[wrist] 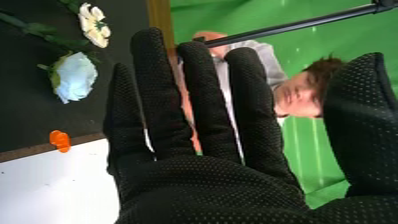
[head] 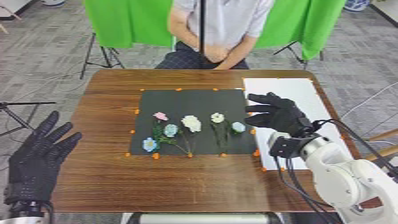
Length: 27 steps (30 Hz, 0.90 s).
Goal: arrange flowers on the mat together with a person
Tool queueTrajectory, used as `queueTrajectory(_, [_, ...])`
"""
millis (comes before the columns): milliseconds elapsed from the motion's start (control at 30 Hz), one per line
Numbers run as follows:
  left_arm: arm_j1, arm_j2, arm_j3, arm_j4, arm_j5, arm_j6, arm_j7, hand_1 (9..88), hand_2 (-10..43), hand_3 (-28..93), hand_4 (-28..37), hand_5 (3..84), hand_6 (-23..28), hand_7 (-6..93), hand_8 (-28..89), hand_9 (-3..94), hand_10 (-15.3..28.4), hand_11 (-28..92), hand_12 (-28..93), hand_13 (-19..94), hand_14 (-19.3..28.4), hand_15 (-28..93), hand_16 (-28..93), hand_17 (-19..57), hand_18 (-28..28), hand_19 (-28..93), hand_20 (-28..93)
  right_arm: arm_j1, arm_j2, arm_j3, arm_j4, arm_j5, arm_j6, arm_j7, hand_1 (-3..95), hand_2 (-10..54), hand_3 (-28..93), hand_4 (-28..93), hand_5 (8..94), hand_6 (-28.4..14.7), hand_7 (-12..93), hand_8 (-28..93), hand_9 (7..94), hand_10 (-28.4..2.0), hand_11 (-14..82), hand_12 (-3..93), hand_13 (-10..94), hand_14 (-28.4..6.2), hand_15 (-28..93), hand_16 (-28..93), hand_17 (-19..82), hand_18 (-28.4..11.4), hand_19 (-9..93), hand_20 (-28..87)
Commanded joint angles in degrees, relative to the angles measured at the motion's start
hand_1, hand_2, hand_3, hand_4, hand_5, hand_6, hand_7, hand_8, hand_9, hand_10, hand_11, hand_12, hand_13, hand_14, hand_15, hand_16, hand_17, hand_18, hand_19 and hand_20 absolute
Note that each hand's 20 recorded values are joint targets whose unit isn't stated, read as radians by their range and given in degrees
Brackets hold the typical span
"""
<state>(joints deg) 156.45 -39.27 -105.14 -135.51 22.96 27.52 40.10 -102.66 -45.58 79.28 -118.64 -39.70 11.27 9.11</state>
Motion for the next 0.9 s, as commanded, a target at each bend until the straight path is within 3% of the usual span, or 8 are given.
queueTrajectory(33, [1.3,0.94,-0.07,-0.14,-0.91,0.27,0.71,18.1,7.3,74,-28.3,29.7,4.1,9.7,-8,28.1,13.9,16,13,19,20.9,41,-3,-10.0,18.8,36,16,0.2,-0.2,0.0,0.0,0.1,0.2,0.1,25.6,1.2,73,-26,55.0,1.7,14,-13,56.3,-16.7,13.5,13.6,48,-20.5,41,12,11,-27.1,53,13])
queueTrajectory(67, [1.1,1.08,-0.04,-0.09,-0.94,0.26,0.80,18.1,7.3,74,-28.3,29.7,4.0,9.8,-8,28.1,13.9,16,13,19,20.8,41,-3,-10.0,18.8,36,16,0.4,-0.2,0.0,0.0,0.0,0.1,0.0,25.6,1.2,74,-26,55.0,1.7,14,-13,56.4,-16.7,13.5,13.6,48,-20.5,41,12,11,-27.1,53,13])
queueTrajectory(100, [0.9,0.54,-0.12,-0.13,-0.33,0.10,0.02,18.1,7.3,74,-28.3,29.7,4.0,9.8,-8,28.1,13.9,16,13,19,20.8,41,-3,-10.0,18.8,36,16,0.1,-0.3,0.2,0.0,-0.2,0.0,0.1,25.6,1.2,74,-26,55.0,1.7,14,-13,56.4,-16.7,13.4,13.6,48,-20.5,41,12,11,-27.1,53,13])
queueTrajectory(567, [1.4,1.29,-0.20,-0.18,-1.04,0.27,0.49,18.2,7.4,74,-28.3,29.6,4.0,9.8,-8,28.1,14.0,16,13,19,20.9,41,-3,-10.0,18.8,36,16,-0.4,-0.2,0.0,-0.2,0.0,0.4,0.1,25.6,1.2,74,-26,55.1,1.7,14,-13,56.3,-16.7,13.5,13.6,48,-20.4,41,12,11,-27.1,53,13])
queueTrajectory(667, [0.8,0.46,-0.32,-0.14,-0.04,-0.11,-0.94,18.2,7.4,74,-28.3,29.6,4.0,10.0,-8,28.1,14.0,16,13,19,20.9,41,-3,-10.0,18.8,36,16,-0.3,-0.2,-0.1,-0.2,-0.3,0.4,0.2,25.6,1.3,74,-26,55.1,1.7,14,-13,56.4,-16.7,13.5,13.6,48,-20.4,41,12,11,-27.0,53,13])
queueTrajectory(767, [0.3,0.33,-0.18,-0.12,-0.27,0.04,-0.95,18.2,7.4,74,-28.3,29.6,4.0,10.0,-8,28.1,14.0,16,13,19,20.9,42,-3,-10.0,18.8,36,16,0.2,-0.2,-0.3,0.0,-0.3,0.2,0.3,25.6,1.3,74,-26,55.1,1.7,14,-13,56.5,-16.6,13.6,13.5,48,-20.4,41,12,11,-27.0,52,13])
queueTrajectory(833, [0.1,-0.26,-0.43,-0.17,0.58,-0.29,-2.23,18.2,7.4,74,-28.3,29.6,4.0,9.9,-8,28.2,14.0,16,13,19,20.9,41,-3,-10.0,18.8,36,16,-0.3,-0.3,-0.1,-0.1,-0.3,0.3,0.4,25.6,1.2,74,-26,55.2,1.7,14,-13,56.5,-16.6,13.6,13.5,48,-20.3,41,12,11,-27.0,52,13])
queueTrajectory(900, [0.2,-0.38,-0.49,-0.22,0.48,-0.31,-2.08,18.2,7.4,74,-28.3,29.6,4.0,9.9,-8,28.2,14.0,16,13,19,21.0,42,-3,-10.0,18.8,36,16,-0.2,-0.4,0.0,-0.1,-0.3,0.1,0.5,25.7,1.2,74,-26,55.2,1.7,14,-13,56.5,-16.6,13.6,13.6,48,-20.4,41,12,11,-27.0,52,13])
